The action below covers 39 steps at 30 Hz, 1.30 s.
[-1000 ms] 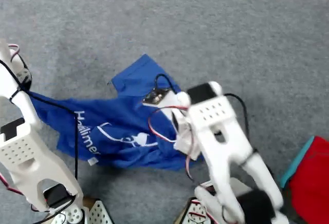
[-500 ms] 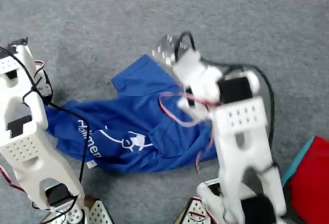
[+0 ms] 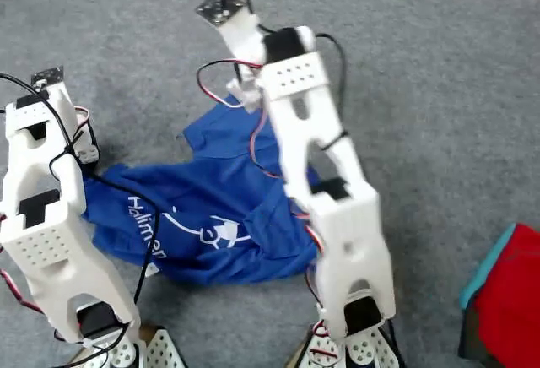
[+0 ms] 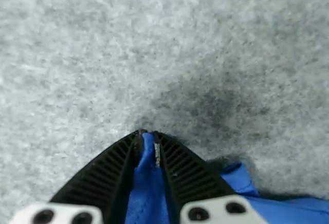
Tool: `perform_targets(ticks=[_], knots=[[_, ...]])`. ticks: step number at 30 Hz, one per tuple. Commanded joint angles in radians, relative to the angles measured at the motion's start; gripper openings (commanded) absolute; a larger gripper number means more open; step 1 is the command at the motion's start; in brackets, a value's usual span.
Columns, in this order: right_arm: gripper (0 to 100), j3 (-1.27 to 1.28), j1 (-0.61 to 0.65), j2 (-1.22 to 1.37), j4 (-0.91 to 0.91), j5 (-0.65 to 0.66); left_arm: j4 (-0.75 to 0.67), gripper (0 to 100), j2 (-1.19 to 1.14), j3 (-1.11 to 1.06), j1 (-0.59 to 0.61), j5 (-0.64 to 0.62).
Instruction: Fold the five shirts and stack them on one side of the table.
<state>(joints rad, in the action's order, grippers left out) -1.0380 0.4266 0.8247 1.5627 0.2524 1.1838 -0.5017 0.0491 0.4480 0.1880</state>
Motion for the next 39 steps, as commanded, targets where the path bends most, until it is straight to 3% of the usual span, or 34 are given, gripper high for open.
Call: perform_targets(ticks=[1, 7, 14, 25, 30, 33, 36, 39], knots=[[27.4, -0.407, 0.028, 0.252, -0.015, -0.009, -0.029, 2, 0.015, -0.009, -0.02, 0.012], [27.4, -0.625, 0.041, 0.51, -0.083, -0.095, -0.023, 2, 0.015, -0.012, -0.023, 0.014], [27.4, -0.545, 0.021, 0.496, -0.15, -0.137, -0.034, 2, 0.077, -0.101, -0.075, 0.098], [27.4, -0.435, 0.031, 0.472, -0.253, -0.137, -0.353, 2, 0.335, -0.465, -0.1, 0.118], [26.7, -0.423, 0.016, 0.47, -0.242, -0.175, -0.367, 2, 0.338, -0.471, -0.098, 0.117], [19.6, -0.421, -0.004, 0.475, -0.236, -0.269, -0.368, 2, 0.338, -0.471, -0.097, 0.117], [11.5, -0.4, -0.001, 0.478, -0.238, -0.279, -0.37, 2, 0.338, -0.471, -0.097, 0.117], [15.9, -0.389, 0.004, 0.478, -0.233, -0.284, -0.37, 2, 0.338, -0.471, -0.097, 0.118]])
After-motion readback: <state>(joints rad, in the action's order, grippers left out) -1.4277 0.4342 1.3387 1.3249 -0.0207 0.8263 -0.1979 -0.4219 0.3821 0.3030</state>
